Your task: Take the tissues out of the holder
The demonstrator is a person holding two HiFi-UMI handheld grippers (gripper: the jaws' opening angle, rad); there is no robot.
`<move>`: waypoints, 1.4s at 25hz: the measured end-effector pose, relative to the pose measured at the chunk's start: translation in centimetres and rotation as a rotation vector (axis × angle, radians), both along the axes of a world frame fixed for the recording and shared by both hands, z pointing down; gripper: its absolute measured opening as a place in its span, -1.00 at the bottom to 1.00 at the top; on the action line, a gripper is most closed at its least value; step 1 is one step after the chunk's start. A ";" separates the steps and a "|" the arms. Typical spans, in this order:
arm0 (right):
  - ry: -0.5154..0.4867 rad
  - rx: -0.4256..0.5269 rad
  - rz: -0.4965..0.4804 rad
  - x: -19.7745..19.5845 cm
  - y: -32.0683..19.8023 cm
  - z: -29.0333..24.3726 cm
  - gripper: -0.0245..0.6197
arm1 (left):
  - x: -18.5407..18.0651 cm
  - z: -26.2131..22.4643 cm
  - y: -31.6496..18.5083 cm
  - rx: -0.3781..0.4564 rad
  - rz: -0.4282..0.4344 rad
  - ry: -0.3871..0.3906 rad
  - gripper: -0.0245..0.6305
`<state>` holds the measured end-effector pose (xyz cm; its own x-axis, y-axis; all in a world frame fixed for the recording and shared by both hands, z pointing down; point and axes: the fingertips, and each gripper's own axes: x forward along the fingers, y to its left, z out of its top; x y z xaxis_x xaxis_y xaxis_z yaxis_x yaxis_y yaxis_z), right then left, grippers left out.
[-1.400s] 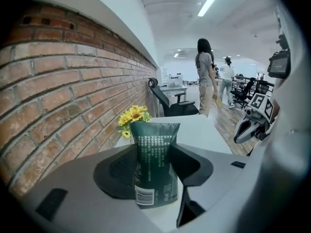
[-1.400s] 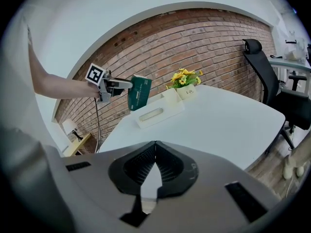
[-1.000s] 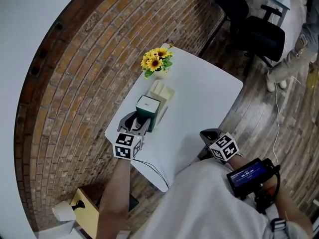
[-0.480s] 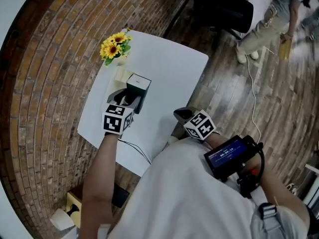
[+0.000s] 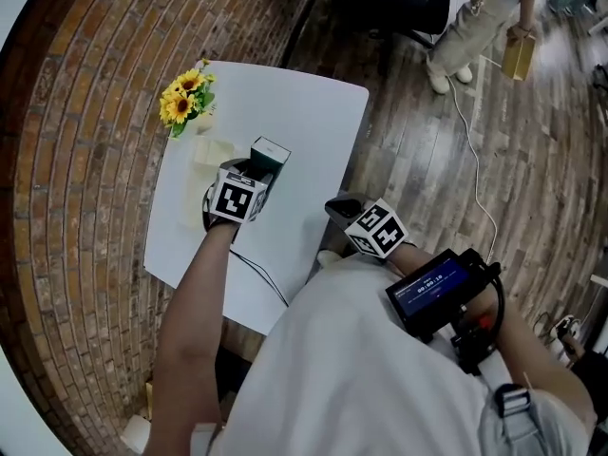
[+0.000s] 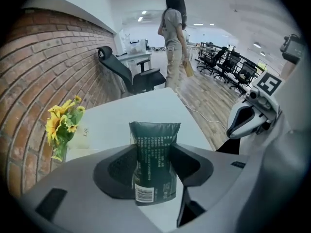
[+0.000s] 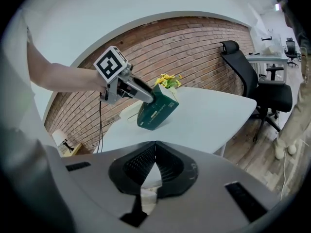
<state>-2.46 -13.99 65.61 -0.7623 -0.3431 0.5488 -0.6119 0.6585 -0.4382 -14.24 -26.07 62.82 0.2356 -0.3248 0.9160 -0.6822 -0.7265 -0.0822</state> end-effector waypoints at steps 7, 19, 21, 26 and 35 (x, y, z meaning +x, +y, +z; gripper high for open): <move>0.015 -0.023 0.071 2.8 0.0 0.8 -0.90 | 1.9 2.3 -2.3 -0.043 0.024 -0.022 -0.22; 0.027 -0.028 0.034 2.3 -0.5 0.9 -0.90 | 0.6 2.8 -2.5 0.056 0.054 -0.020 -0.17; 0.026 -0.025 0.021 1.8 -0.5 0.8 -0.90 | 0.3 2.4 -2.5 0.073 0.055 -0.017 -0.16; 0.033 -0.022 -0.019 0.9 0.0 0.8 -0.90 | -0.1 1.0 -1.7 0.120 0.012 0.033 -0.16; 0.029 -0.003 -0.078 -1.3 -0.7 0.3 -0.90 | -2.0 0.7 5.1 0.150 -0.097 0.174 -0.17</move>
<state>-3.78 -14.67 65.93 -0.7702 -0.2815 0.5723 -0.5711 0.7037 -0.4225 -16.19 -20.93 63.50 0.3465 -0.4828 0.8043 -0.7615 -0.6454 -0.0594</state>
